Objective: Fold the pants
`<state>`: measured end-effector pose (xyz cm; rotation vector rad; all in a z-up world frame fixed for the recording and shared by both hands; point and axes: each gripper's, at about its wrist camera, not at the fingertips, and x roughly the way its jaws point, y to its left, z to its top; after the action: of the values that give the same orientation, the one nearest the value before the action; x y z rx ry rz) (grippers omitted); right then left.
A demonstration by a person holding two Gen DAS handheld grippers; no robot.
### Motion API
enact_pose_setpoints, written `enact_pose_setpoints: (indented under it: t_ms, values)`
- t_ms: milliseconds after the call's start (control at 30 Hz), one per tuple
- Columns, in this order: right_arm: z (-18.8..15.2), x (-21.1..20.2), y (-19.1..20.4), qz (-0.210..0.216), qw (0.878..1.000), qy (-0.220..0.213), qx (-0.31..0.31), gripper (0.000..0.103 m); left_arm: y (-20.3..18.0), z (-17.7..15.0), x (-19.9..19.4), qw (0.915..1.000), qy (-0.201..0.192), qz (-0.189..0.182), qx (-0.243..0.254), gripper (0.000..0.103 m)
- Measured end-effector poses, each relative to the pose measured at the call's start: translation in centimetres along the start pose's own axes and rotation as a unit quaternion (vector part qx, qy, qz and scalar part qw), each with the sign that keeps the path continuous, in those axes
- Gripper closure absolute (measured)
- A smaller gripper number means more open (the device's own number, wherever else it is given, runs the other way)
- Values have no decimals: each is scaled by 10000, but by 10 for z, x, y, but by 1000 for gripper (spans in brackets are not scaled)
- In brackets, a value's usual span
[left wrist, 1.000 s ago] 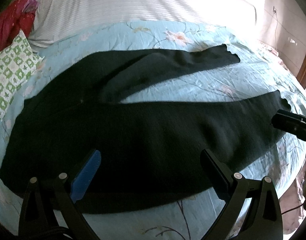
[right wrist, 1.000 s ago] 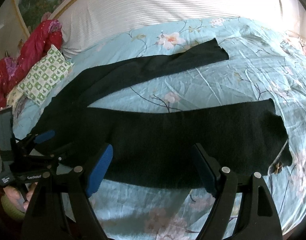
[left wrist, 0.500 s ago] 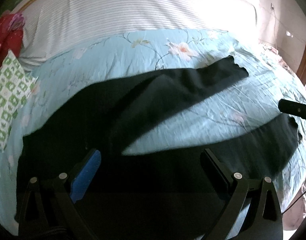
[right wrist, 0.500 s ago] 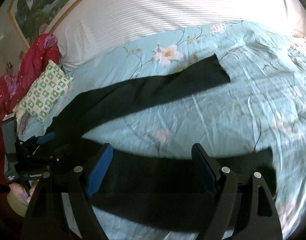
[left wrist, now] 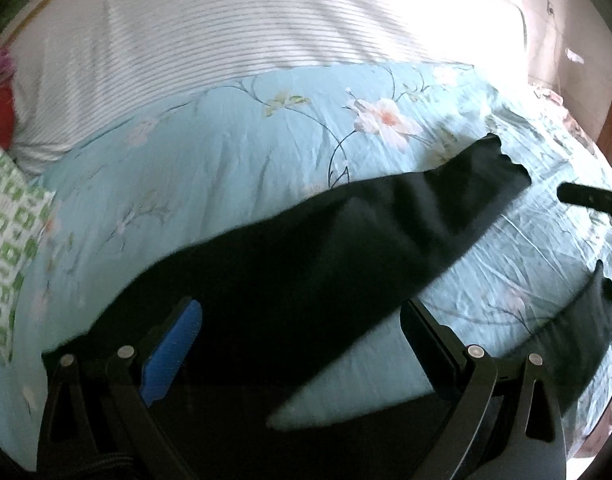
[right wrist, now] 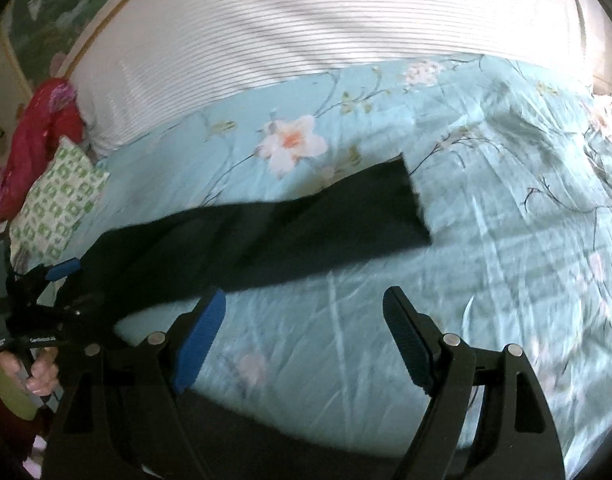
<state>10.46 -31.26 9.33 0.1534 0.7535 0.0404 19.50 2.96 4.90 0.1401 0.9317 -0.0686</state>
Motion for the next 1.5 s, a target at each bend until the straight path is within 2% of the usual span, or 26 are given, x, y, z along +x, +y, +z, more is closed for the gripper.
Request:
enact_pose_setpoints:
  t_ms: [167, 367, 667, 700, 733, 800, 867, 900, 933, 967, 1000, 1033, 1067, 1167, 1300, 1500]
  values:
    - [28, 19, -20, -179, 9998, 57, 37, 22, 10, 29, 32, 9993, 231, -222, 170, 3]
    - [57, 42, -42, -280, 9996, 64, -61, 22, 24, 58, 70, 9980, 476, -399, 84, 3]
    - [81, 78, -60, -296, 9992, 225, -174, 22, 24, 80, 123, 9929, 942, -584, 422, 3]
    - [82, 81, -61, -308, 9990, 255, -181, 22, 26, 80, 127, 9920, 1025, -597, 423, 6]
    - [84, 85, -62, -319, 9989, 290, -191, 22, 27, 80, 133, 9903, 1145, -661, 419, 12]
    - [86, 93, -64, -312, 9986, 379, -200, 27, 26, 77, 142, 9868, 1319, -846, 405, 21]
    - [86, 102, -64, -345, 9979, 500, -244, 41, 23, 75, 143, 9876, 1257, -809, 483, 25]
    - [85, 107, -63, -369, 9973, 568, -295, 45, 21, 74, 142, 9872, 1251, -835, 523, 35]
    - [84, 110, -62, -408, 9968, 594, -346, 54, 20, 74, 141, 9868, 1241, -893, 536, 49]
    - [84, 111, -61, -477, 9963, 591, -398, 66, 18, 74, 138, 9857, 1245, -996, 543, 60]
    - [83, 112, -60, -553, 9957, 585, -452, 73, 16, 74, 135, 9837, 1252, -1155, 567, 85]
    - [82, 111, -59, -548, 9957, 578, -462, 86, 14, 74, 131, 9831, 1250, -1195, 604, 91]
    - [82, 109, -59, -481, 9964, 532, -455, 91, 11, 74, 127, 9846, 1177, -1103, 678, 93]
    - [78, 93, -56, -378, 9971, 300, -590, 93, 8, 68, 113, 9857, 1024, -1082, 793, 96]
    - [71, 64, -55, -174, 9978, 43, -631, 94, 13, 57, 79, 9868, 756, -1303, 589, 97]
    - [49, 24, -58, 212, 9978, -146, -613, 94, -4, 28, 23, 9856, 482, -1518, 575, 97]
